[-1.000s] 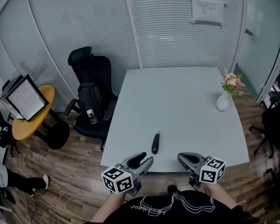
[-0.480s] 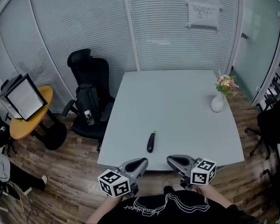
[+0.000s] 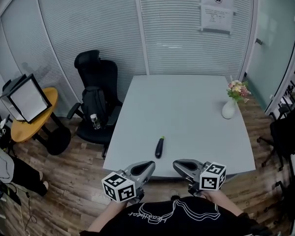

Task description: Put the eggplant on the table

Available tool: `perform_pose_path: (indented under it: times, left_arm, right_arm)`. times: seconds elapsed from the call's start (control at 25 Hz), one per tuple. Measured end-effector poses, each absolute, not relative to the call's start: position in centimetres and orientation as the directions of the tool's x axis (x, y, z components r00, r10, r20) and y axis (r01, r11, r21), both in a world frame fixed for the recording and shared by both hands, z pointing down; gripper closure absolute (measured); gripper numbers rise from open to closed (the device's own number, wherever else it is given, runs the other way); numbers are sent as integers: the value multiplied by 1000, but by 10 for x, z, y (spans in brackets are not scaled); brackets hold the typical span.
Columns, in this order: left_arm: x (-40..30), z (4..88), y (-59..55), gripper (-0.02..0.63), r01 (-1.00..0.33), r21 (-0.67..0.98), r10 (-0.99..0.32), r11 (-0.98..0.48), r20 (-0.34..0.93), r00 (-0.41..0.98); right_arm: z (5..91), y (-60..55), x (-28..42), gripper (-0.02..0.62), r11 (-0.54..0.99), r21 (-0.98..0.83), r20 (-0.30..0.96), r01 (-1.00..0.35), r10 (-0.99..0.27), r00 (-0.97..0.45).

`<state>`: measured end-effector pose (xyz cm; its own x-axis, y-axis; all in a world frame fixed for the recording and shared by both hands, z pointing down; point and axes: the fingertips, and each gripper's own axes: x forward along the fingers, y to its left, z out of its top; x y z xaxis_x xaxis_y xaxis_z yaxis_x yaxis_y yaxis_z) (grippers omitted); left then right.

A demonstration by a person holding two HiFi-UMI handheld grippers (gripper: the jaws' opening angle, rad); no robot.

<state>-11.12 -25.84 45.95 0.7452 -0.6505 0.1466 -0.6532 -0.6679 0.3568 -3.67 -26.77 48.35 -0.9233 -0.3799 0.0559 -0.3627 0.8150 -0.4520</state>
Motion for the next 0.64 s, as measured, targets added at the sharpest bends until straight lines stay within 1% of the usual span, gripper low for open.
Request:
perform_pose_path:
  times: [0.64]
  left_arm:
    - [-104,481,-278,586,-653,420,-649,-631,176,740]
  right_arm:
    - [498,-284,-23,586,787,-474,97,-394,-398,-912]
